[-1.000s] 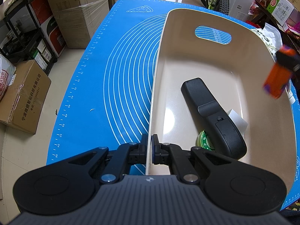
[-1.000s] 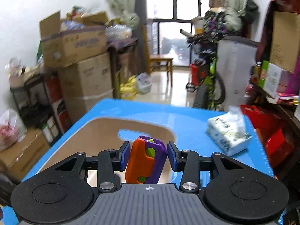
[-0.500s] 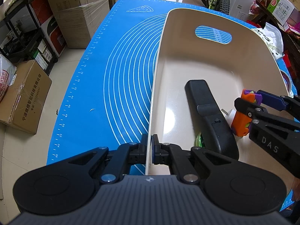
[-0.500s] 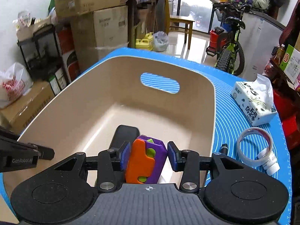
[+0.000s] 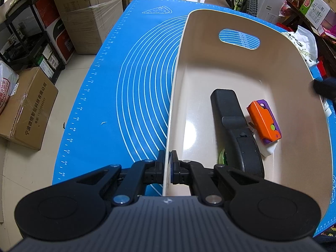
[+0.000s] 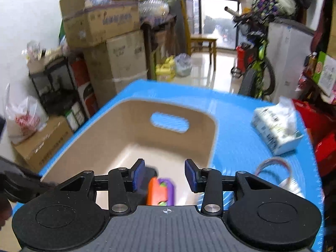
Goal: Organize rigid objects
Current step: 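Carry the orange-purple toy into the beige bin and release it, then move the right gripper to the clear tape roll and grasp its edge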
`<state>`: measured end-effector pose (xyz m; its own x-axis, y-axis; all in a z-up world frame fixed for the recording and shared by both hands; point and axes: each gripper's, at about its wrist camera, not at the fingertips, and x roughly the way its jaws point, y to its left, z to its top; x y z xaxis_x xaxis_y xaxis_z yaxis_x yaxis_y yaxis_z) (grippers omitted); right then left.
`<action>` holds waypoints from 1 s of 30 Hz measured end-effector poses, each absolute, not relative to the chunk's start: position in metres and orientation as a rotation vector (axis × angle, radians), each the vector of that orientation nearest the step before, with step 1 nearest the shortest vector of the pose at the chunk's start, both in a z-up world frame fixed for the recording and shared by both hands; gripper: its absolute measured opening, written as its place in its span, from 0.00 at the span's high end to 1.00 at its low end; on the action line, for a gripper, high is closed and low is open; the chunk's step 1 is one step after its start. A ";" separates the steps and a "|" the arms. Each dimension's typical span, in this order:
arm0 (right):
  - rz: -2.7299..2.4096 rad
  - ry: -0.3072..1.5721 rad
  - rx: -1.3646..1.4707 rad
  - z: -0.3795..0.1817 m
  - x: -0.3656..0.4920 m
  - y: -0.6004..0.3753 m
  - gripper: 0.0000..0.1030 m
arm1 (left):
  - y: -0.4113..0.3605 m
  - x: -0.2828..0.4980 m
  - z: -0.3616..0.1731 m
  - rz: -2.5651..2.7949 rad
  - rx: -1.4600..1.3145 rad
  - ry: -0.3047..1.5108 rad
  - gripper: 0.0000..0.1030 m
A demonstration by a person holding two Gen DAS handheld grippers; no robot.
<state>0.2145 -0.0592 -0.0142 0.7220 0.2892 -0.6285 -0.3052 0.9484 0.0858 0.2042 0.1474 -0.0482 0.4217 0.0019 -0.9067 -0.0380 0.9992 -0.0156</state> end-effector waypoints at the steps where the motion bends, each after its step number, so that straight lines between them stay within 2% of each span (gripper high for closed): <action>1: 0.317 0.673 -0.019 -0.008 0.214 -0.066 0.46 | 0.147 0.204 -0.048 0.025 -0.035 1.135 0.94; 3: 0.283 0.643 -0.007 0.001 0.213 -0.082 0.39 | 0.148 0.204 -0.048 0.025 -0.037 1.135 0.94; 9: 0.163 0.658 0.008 -0.001 0.224 -0.133 0.39 | 0.148 0.205 -0.048 0.025 -0.038 1.135 0.95; 19: -0.002 0.825 0.160 -0.071 0.248 -0.193 0.39 | 0.148 0.204 -0.047 0.030 -0.035 1.136 0.94; 22: -0.053 0.879 0.247 -0.093 0.256 -0.205 0.43 | 0.147 0.204 -0.047 0.036 -0.025 1.135 0.94; 30: -0.164 0.908 0.411 -0.119 0.279 -0.224 0.43 | 0.146 0.204 -0.047 0.039 -0.022 1.138 0.94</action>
